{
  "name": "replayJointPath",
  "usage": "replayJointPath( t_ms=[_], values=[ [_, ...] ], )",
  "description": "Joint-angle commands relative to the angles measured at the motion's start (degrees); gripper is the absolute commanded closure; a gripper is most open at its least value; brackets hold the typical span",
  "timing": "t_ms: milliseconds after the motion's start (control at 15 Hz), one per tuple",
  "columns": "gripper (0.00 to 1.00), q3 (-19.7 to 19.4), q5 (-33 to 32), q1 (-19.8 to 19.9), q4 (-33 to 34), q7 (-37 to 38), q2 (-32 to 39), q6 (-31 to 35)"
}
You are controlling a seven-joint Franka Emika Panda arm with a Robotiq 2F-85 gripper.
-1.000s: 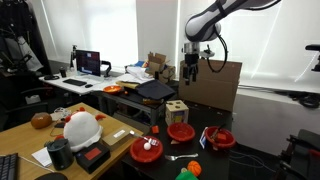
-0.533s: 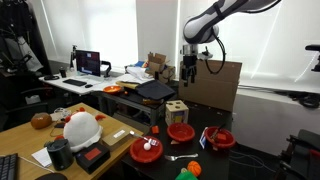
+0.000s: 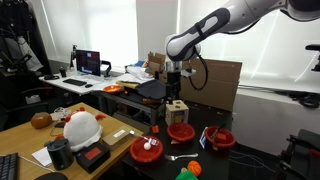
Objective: Remove the fork from the orange plate and put it on the table
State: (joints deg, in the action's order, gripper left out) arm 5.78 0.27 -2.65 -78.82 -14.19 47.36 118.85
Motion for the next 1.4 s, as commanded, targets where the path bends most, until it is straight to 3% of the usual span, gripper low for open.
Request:
replayJointPath(
  t_ms=[0,1333],
  values=[
    [0.00,0.83,-1.29,-2.68,7.79,-0.50,7.20,-1.49],
    [0.00,1.65,-5.16,-11.94,36.78,-4.86,34.90,0.41]
  ],
)
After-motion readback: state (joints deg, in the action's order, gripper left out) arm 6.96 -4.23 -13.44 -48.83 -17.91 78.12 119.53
